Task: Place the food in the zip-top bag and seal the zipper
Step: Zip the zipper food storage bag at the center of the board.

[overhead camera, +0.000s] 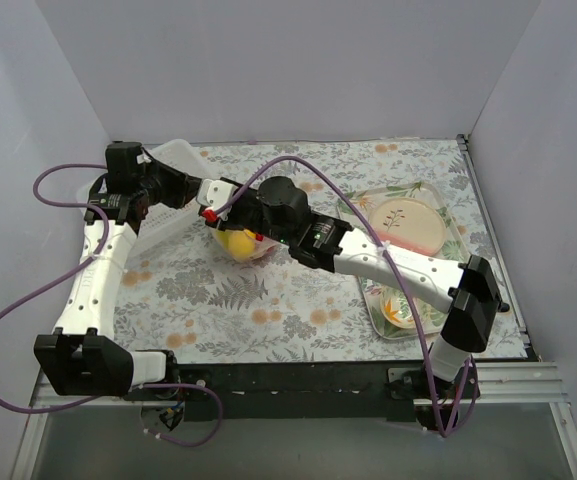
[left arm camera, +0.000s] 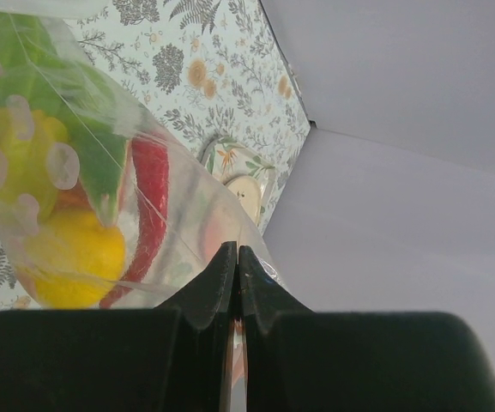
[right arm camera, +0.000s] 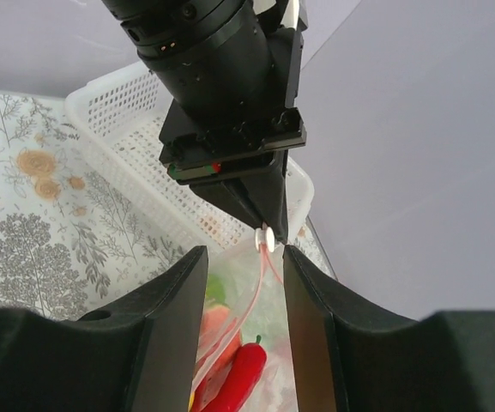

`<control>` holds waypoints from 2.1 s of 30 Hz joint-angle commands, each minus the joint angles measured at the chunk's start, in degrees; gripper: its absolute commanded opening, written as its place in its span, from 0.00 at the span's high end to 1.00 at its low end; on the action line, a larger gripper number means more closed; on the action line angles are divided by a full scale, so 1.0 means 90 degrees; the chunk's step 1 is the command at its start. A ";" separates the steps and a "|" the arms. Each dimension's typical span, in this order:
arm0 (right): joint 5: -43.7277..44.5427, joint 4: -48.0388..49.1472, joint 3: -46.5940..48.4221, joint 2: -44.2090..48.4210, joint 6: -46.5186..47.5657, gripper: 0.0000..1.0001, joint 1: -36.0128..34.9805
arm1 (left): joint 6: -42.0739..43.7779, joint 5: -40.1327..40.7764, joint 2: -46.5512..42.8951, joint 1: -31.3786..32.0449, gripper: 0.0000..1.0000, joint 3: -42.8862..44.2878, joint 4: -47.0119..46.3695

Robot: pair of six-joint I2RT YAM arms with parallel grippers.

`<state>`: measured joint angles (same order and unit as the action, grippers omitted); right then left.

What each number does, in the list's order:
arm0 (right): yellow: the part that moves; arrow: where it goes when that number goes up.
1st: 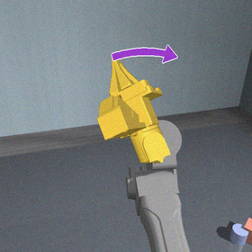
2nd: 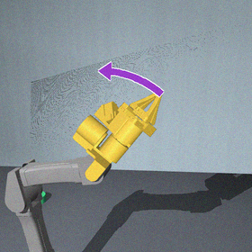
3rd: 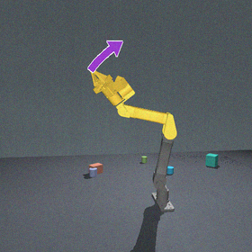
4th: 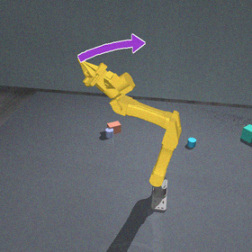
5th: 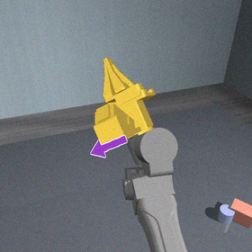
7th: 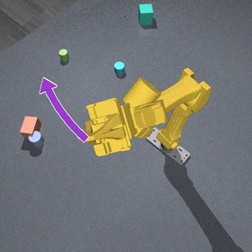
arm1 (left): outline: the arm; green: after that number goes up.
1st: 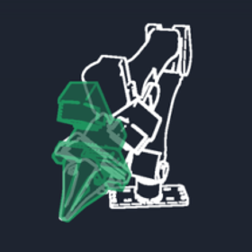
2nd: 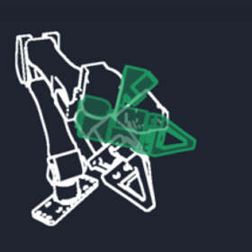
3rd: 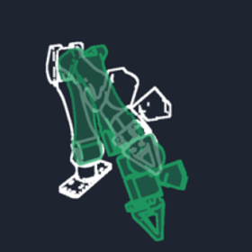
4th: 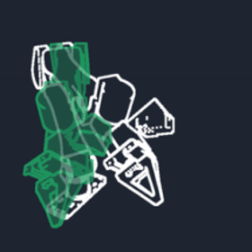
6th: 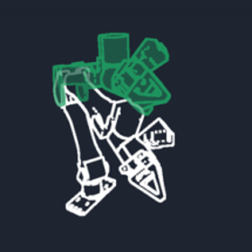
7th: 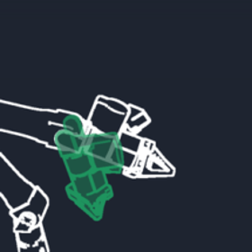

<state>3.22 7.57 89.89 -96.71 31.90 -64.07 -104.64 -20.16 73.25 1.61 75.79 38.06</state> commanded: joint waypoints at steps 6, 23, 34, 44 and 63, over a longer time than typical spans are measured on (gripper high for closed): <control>-0.0661 0.1131 -0.0163 -0.0309 0.0645 0.58 0.0332 | -0.0004 -0.0299 -0.0249 -0.0022 1.00 -0.0003 -0.0108; -0.0388 0.1043 0.0433 -0.0954 0.0811 0.53 0.0420 | 0.0035 -0.0308 -0.0258 -0.0022 1.00 0.0007 -0.0069; -0.0036 0.0809 0.0803 -0.1257 0.0909 0.63 0.0420 | 0.0045 -0.0299 -0.0249 -0.0022 1.00 0.0026 -0.0059; 0.0101 0.0351 0.1038 -0.1335 0.1026 0.71 0.0420 | 0.0045 -0.0250 -0.0210 -0.0012 1.00 0.0075 -0.0059; 0.0598 -0.0705 0.0678 -0.0672 0.0792 0.81 0.0420 | -0.0033 0.0218 0.0230 -0.0022 1.00 0.0192 -0.0313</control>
<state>5.23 3.73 97.91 -107.85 40.47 -60.55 -104.55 -20.29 75.35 1.80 75.59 37.30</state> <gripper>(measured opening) 0.205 0.014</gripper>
